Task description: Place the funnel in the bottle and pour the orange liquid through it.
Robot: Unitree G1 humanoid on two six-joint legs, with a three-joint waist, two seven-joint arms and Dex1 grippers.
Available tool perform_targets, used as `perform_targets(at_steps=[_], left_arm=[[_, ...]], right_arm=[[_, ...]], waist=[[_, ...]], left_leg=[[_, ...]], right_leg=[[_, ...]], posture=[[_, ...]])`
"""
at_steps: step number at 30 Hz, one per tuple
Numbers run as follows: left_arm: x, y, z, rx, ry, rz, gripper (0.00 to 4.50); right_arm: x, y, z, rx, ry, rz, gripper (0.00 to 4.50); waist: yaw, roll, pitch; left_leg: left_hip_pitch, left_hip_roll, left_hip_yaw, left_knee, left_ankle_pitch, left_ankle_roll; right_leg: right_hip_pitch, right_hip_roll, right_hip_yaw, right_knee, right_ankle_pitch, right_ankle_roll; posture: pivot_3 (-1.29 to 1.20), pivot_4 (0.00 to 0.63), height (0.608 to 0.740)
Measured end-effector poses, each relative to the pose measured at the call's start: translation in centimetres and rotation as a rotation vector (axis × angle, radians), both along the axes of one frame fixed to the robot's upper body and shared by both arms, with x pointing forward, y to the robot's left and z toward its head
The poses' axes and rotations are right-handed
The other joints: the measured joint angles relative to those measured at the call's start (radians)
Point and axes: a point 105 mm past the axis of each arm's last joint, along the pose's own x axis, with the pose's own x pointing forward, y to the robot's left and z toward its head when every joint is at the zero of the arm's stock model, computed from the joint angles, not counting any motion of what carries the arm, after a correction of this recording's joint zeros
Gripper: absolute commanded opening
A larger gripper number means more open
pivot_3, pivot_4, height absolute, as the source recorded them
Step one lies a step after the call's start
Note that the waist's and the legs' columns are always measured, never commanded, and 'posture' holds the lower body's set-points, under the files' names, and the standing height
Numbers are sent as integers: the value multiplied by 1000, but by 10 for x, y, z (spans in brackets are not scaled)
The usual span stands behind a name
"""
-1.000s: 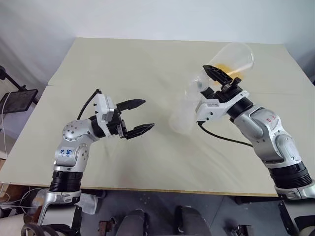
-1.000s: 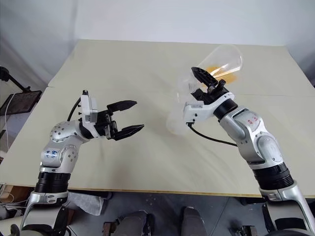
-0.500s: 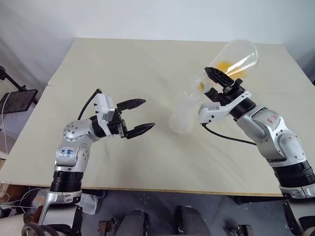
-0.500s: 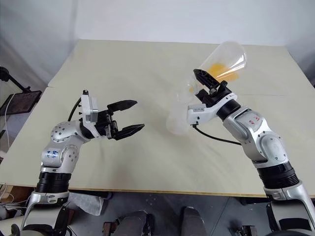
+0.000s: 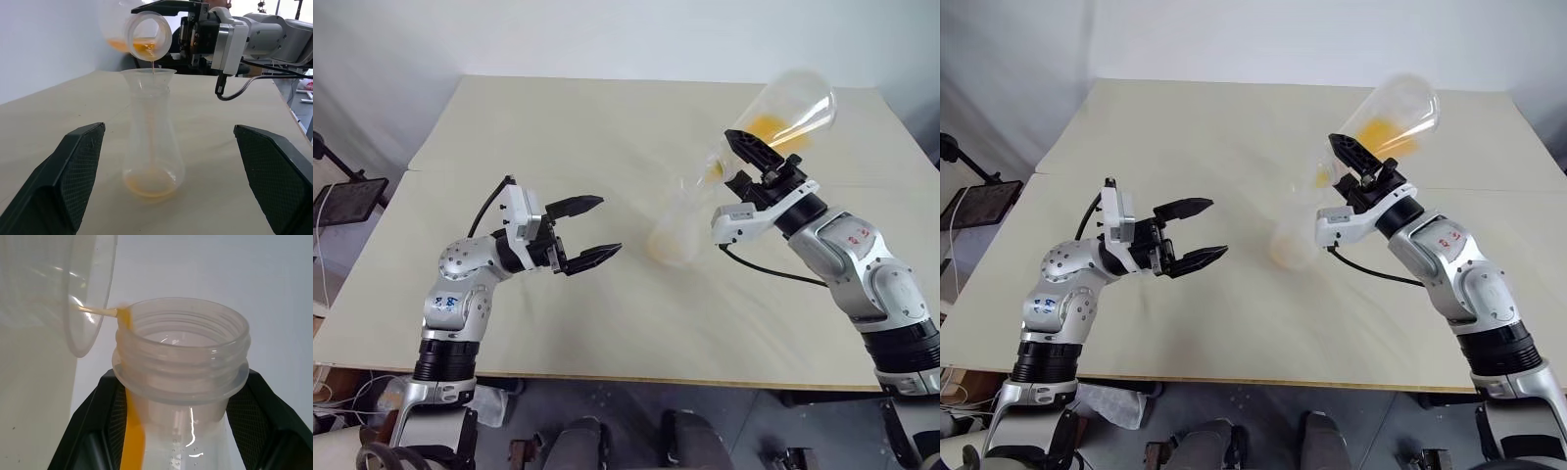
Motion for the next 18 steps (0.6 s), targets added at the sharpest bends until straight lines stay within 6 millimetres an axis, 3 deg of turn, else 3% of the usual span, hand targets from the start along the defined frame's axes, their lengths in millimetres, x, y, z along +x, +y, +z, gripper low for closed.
perform_targets(at_steps=[18], left_arm=[[0,-1,0,-5,0,-1,4500]], right_arm=[[4,-4,-6,-24,8,-18,2423]], waist=[[0,0,0]], left_leg=[[0,0,0,0,0,0]], right_leg=[[0,0,0,0,0,0]], posture=[[0,150,740]])
